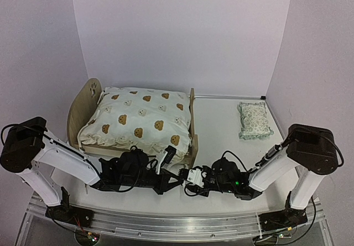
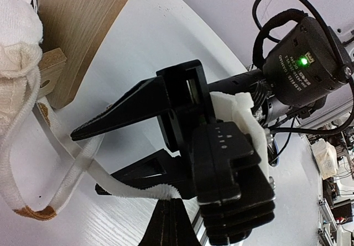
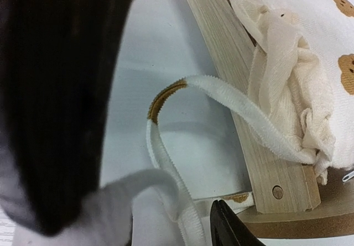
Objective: Set up the pet bed
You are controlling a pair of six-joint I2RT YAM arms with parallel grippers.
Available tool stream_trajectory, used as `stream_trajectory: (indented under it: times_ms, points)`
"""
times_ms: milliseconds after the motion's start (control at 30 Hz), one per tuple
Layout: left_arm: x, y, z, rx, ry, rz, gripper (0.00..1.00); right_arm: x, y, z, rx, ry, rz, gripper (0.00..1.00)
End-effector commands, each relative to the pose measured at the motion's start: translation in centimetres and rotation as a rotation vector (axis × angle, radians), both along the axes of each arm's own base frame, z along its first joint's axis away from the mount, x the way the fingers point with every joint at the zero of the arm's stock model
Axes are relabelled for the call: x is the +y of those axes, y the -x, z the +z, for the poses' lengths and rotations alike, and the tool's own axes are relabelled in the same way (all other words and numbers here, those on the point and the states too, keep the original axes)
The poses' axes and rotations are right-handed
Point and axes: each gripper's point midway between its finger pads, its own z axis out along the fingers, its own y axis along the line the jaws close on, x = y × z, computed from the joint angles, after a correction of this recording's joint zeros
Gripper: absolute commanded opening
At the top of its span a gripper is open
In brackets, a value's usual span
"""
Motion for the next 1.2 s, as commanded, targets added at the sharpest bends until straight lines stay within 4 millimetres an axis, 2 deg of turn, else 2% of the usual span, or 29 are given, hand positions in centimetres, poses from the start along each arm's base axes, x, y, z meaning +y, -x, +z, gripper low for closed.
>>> stream_trajectory:
  times_ms: [0,167,333,633,700,967,1167]
  points:
    - [0.0,0.0,1.4,0.003,0.054,-0.002,0.00,1.4,-1.4,1.7,-0.068,-0.059,-0.032,0.49]
    - [0.1,0.0,1.4,0.006,0.055,-0.001,0.00,1.6,-2.0,1.8,-0.079,-0.075,-0.047,0.46]
    - [0.2,-0.1,1.6,0.001,0.061,0.005,0.00,1.5,-2.2,1.7,-0.078,-0.075,-0.055,0.27]
    - [0.4,-0.9,2.1,-0.020,0.069,0.042,0.00,1.2,-1.6,1.3,-0.035,-0.084,-0.046,0.04]
    - [0.5,-1.7,2.3,-0.029,0.071,0.074,0.00,1.0,-1.6,1.3,-0.021,-0.092,-0.059,0.00]
    - [1.4,-7.0,2.7,-0.076,0.049,0.262,0.00,0.8,-1.4,1.8,0.057,-0.134,-0.097,0.00]
    - [0.9,-9.5,1.8,-0.102,-0.049,0.335,0.10,0.5,-1.1,2.0,0.149,-0.123,-0.134,0.00]
